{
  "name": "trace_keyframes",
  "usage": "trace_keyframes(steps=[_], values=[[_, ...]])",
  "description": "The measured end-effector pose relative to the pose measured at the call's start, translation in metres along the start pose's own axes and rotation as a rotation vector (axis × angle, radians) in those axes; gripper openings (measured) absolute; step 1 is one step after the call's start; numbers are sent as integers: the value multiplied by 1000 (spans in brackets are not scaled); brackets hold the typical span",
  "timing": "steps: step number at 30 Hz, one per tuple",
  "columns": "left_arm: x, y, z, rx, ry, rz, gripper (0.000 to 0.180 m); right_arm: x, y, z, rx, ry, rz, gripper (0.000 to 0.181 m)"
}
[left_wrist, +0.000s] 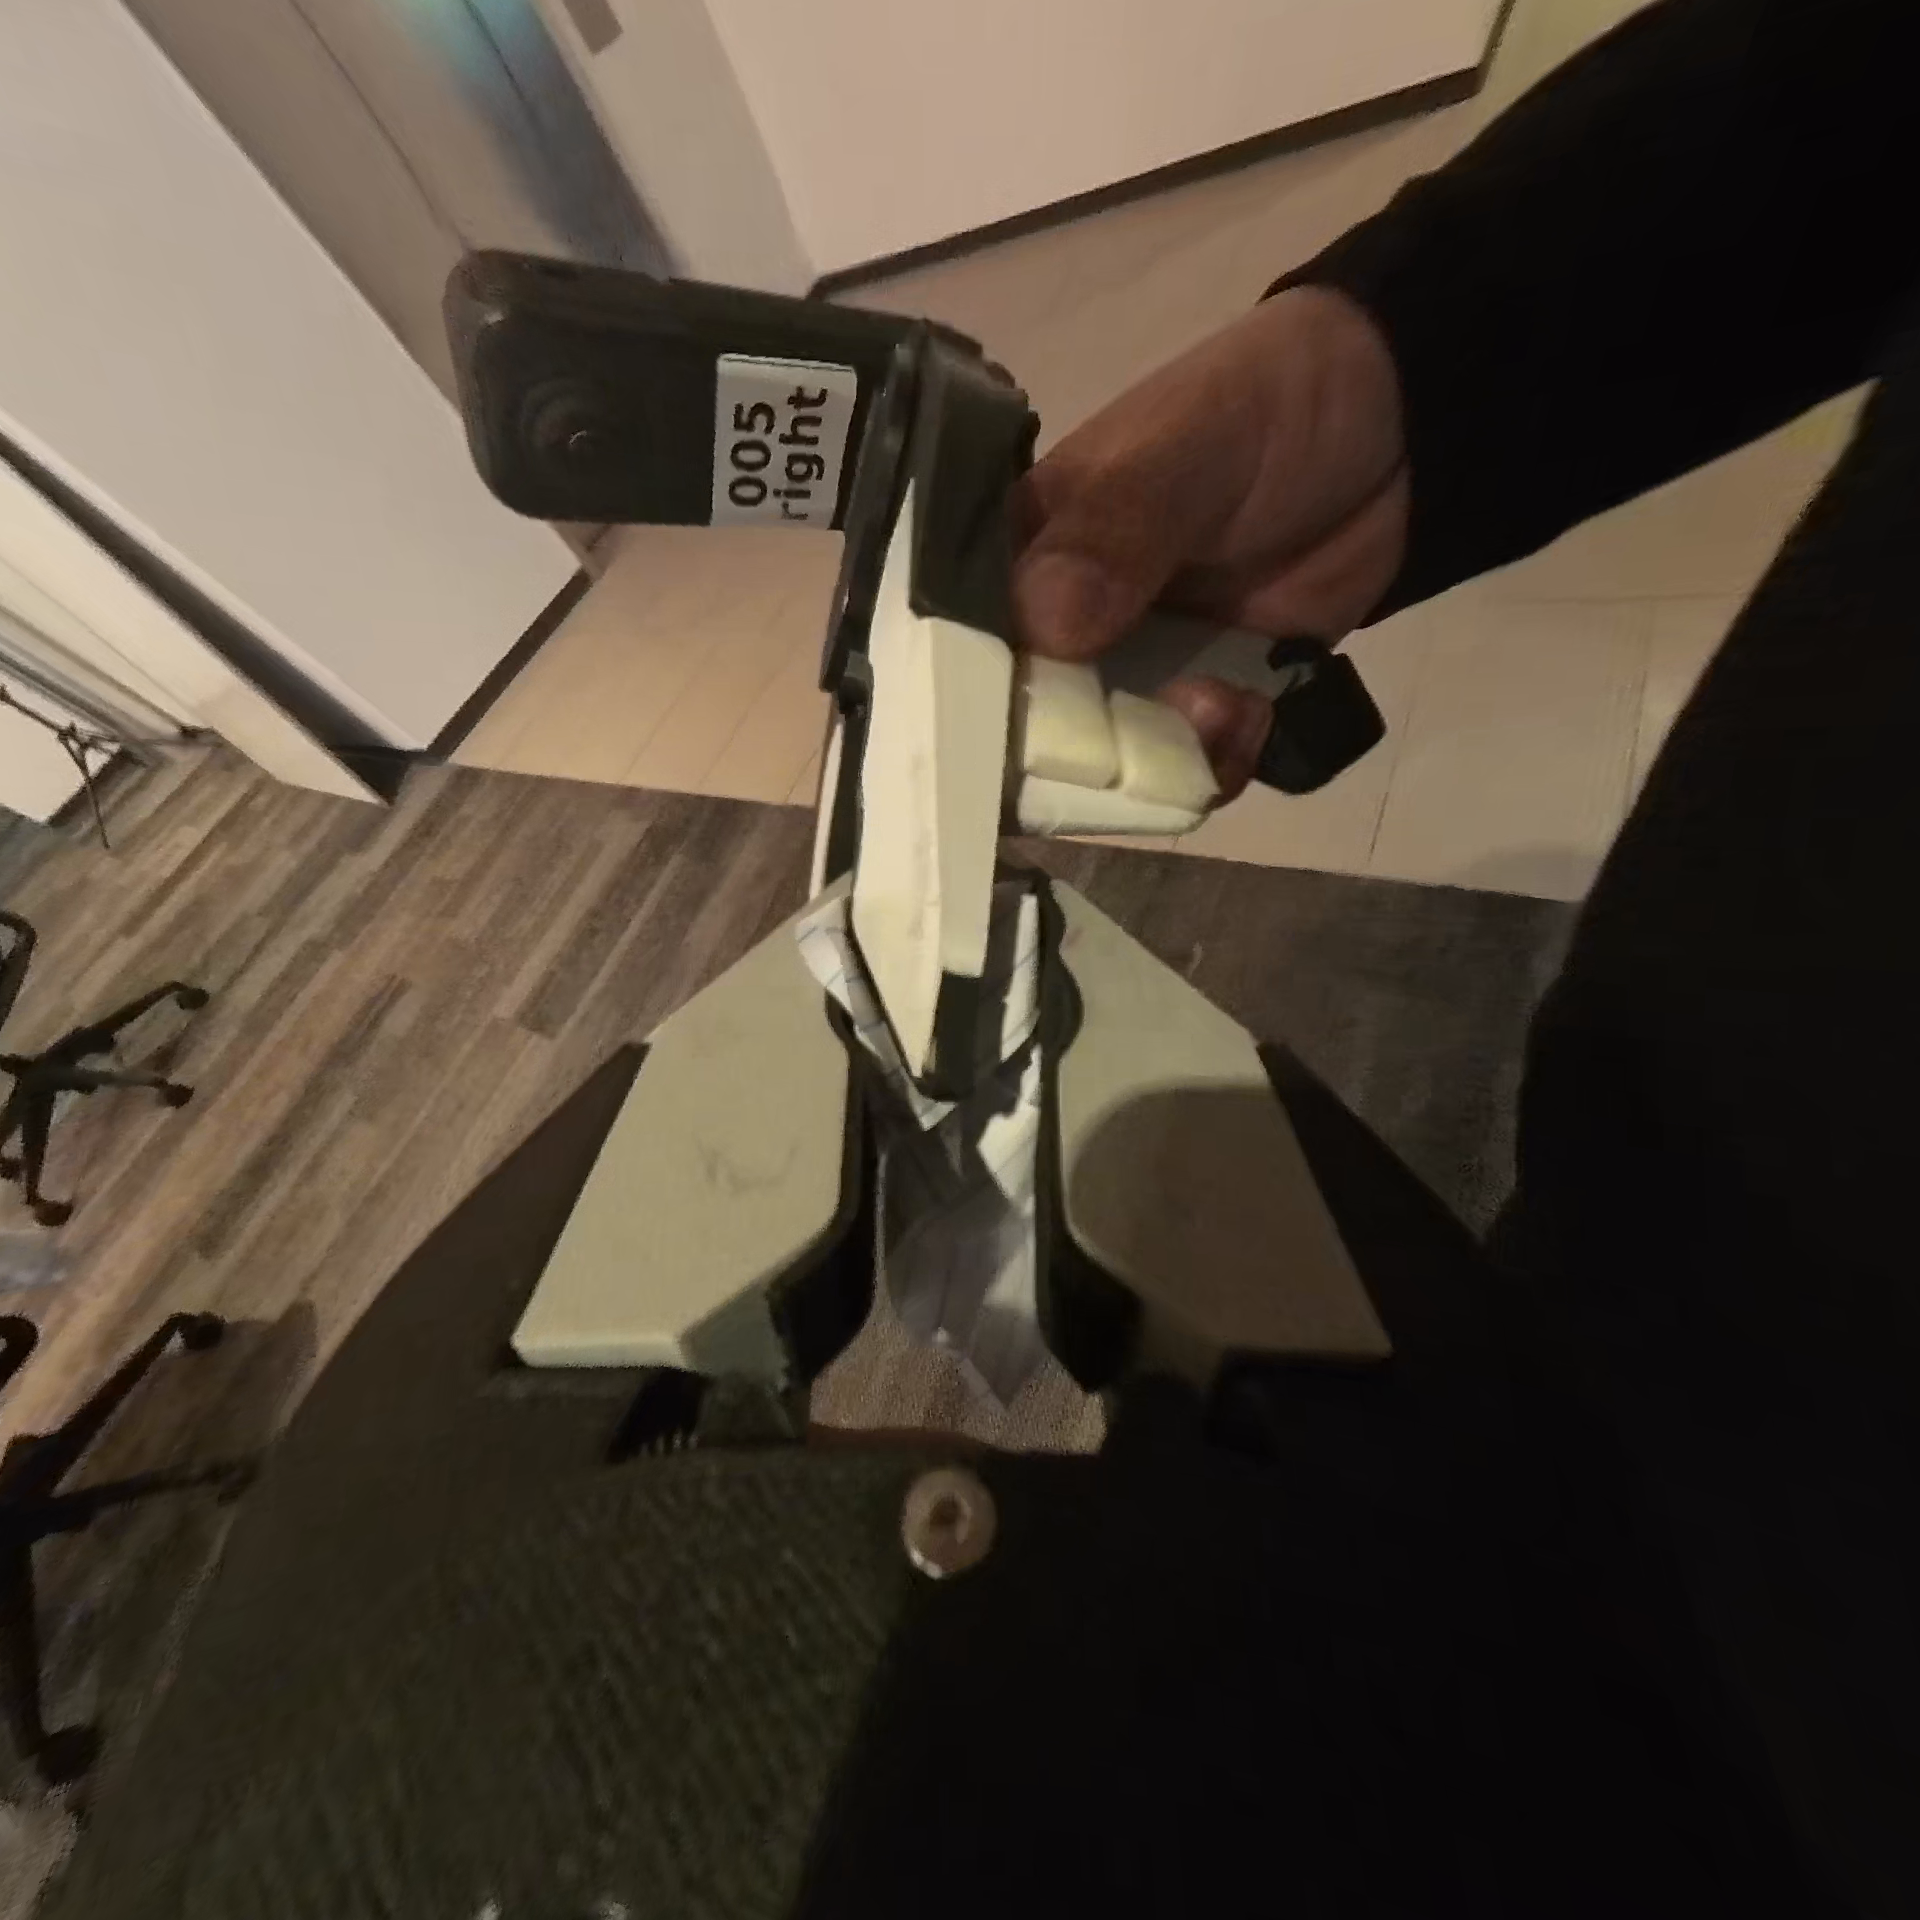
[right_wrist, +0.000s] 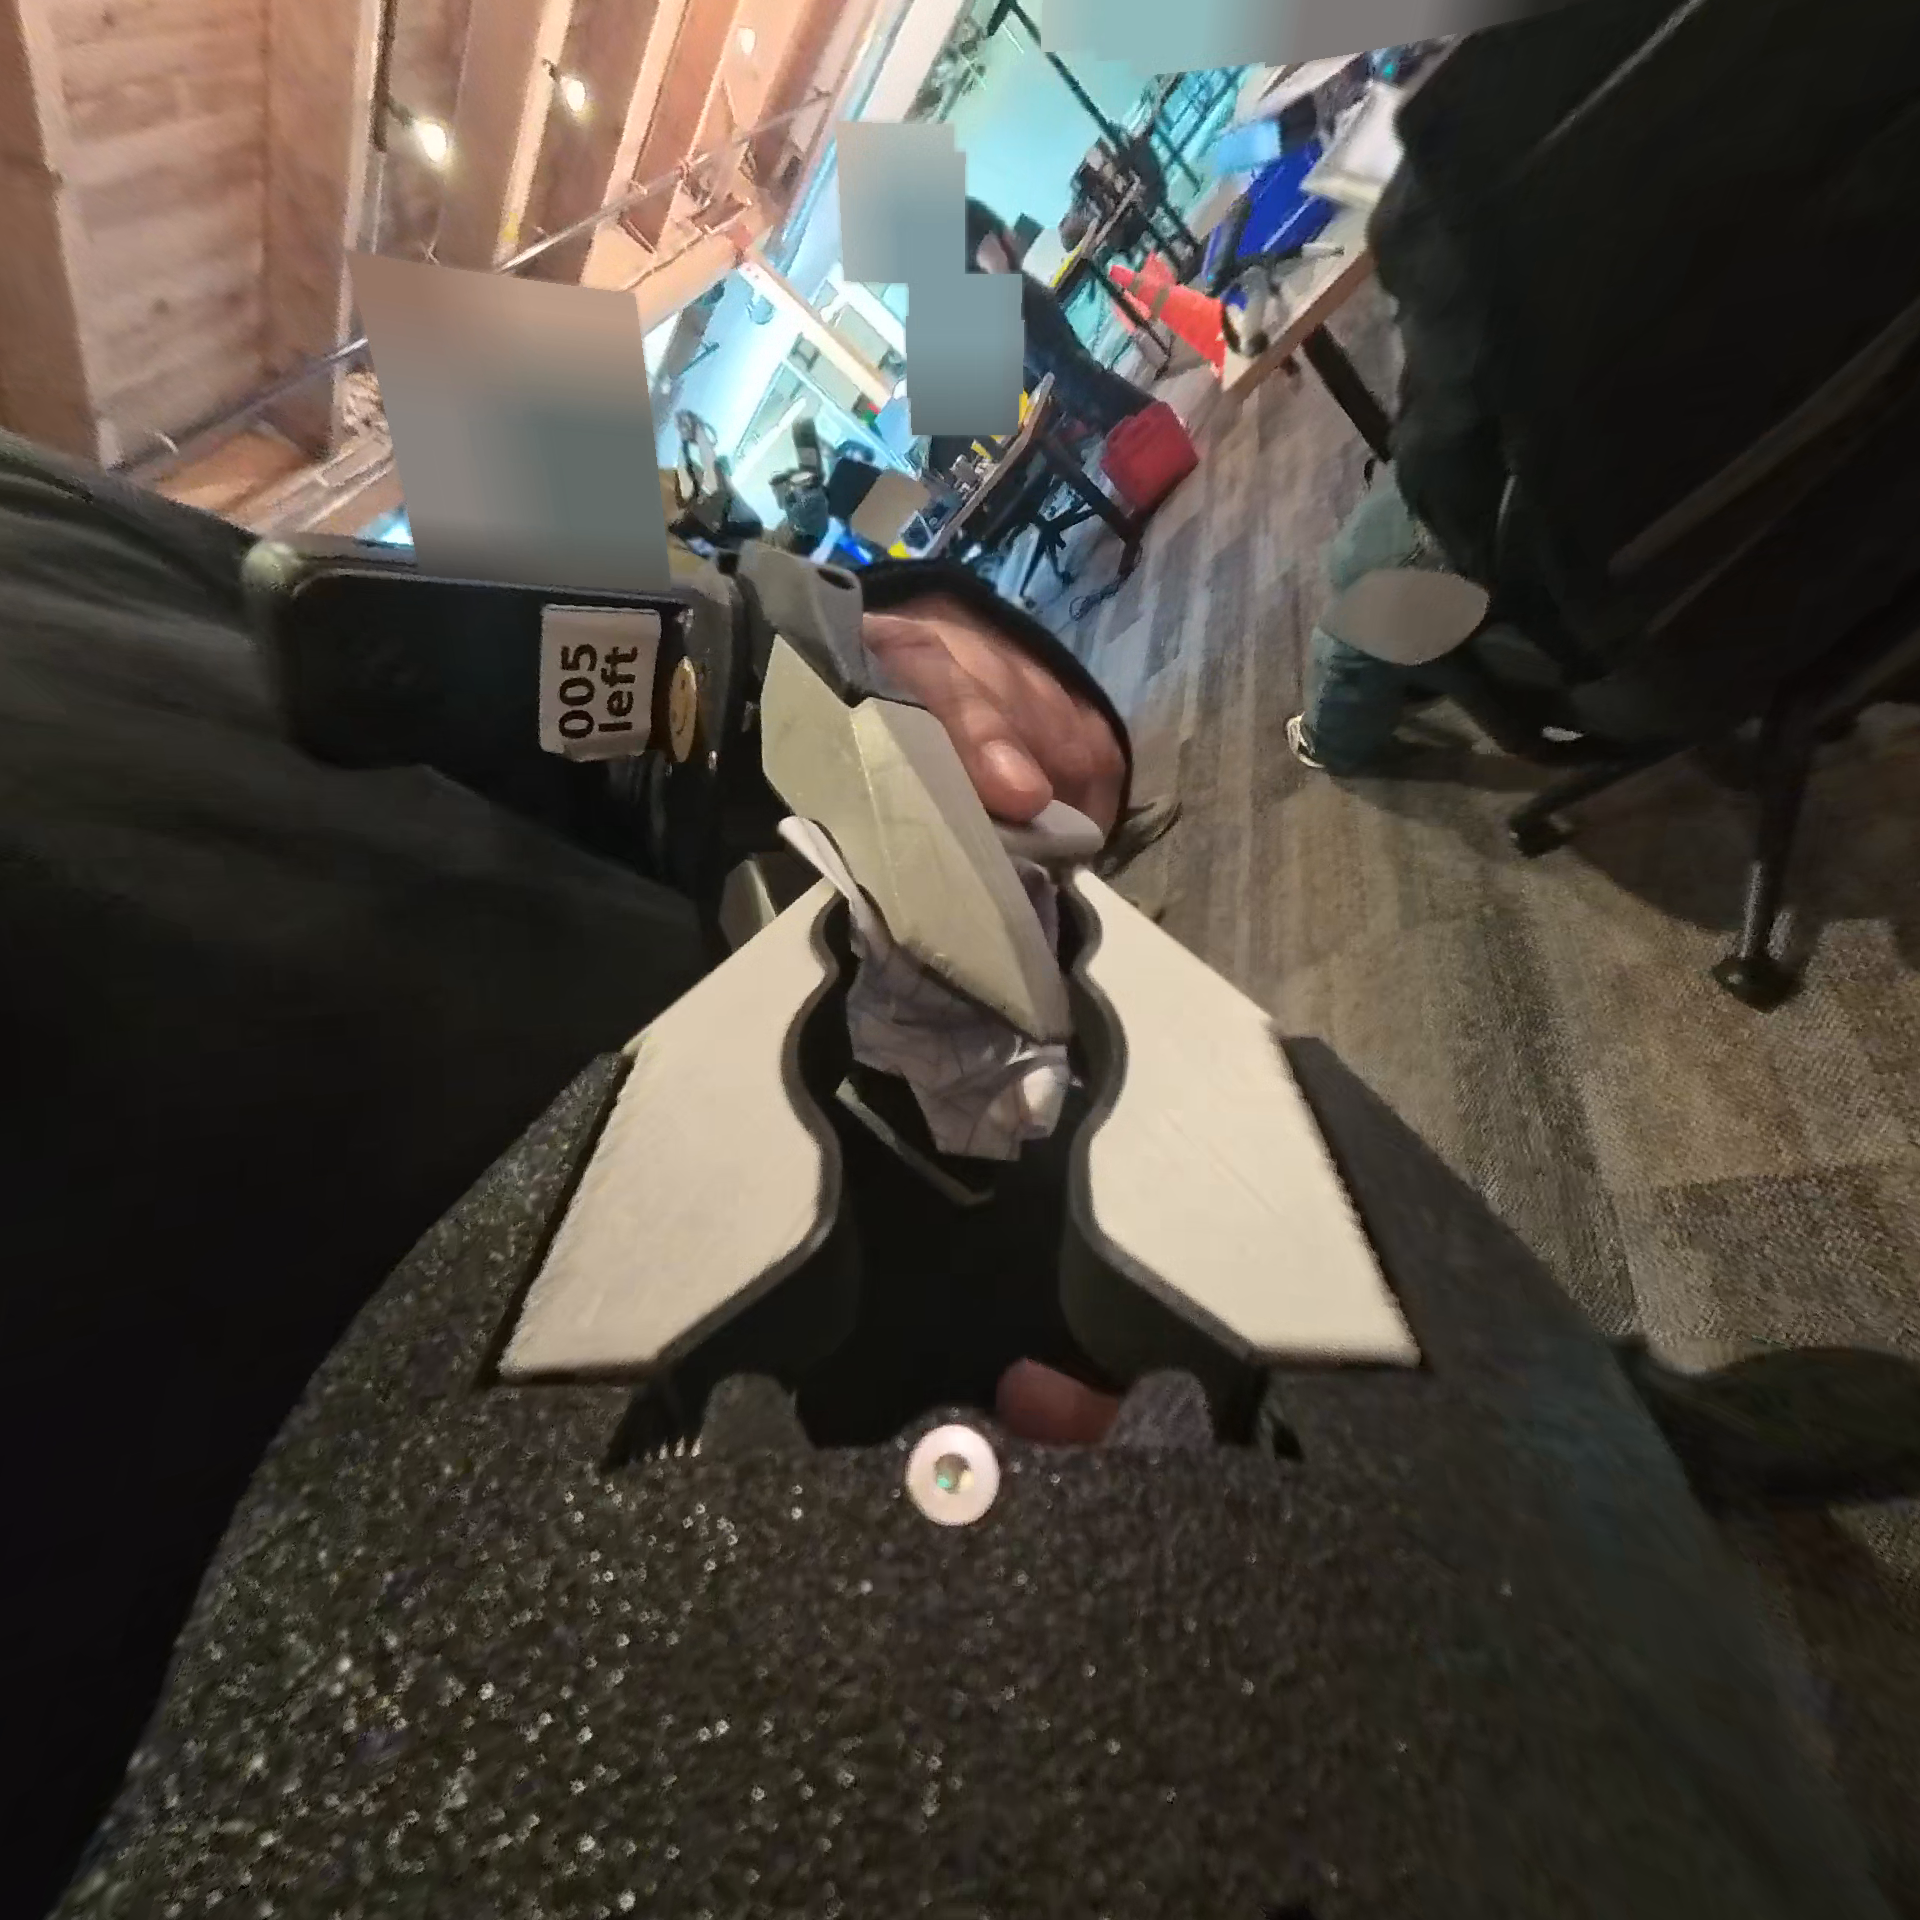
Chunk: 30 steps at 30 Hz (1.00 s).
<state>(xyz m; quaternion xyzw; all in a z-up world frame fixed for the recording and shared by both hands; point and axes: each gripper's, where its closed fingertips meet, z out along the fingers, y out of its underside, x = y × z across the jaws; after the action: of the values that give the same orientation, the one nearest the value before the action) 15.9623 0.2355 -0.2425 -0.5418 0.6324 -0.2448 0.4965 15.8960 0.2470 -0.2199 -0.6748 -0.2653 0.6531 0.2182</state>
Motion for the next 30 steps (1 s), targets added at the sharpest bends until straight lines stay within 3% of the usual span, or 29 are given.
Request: trace_keyframes(steps=[9,13,18,22,30], values=[[-135,60,74,27,-36,18,29,123,-88,-28,-11,76,126,40],[-202,55,89,50,-35,123,57,159,-145,-49,113,101,171,28],[-258,69,120,55,20,30,46,201,-200,-70,124,139,131,14],[-295,93,141,9,-43,-58,40,237,-227,-84,29,76,132,11],[-354,119,172,-288,-322,-258,39,278,-253,-101,-351,-265,89,16]])
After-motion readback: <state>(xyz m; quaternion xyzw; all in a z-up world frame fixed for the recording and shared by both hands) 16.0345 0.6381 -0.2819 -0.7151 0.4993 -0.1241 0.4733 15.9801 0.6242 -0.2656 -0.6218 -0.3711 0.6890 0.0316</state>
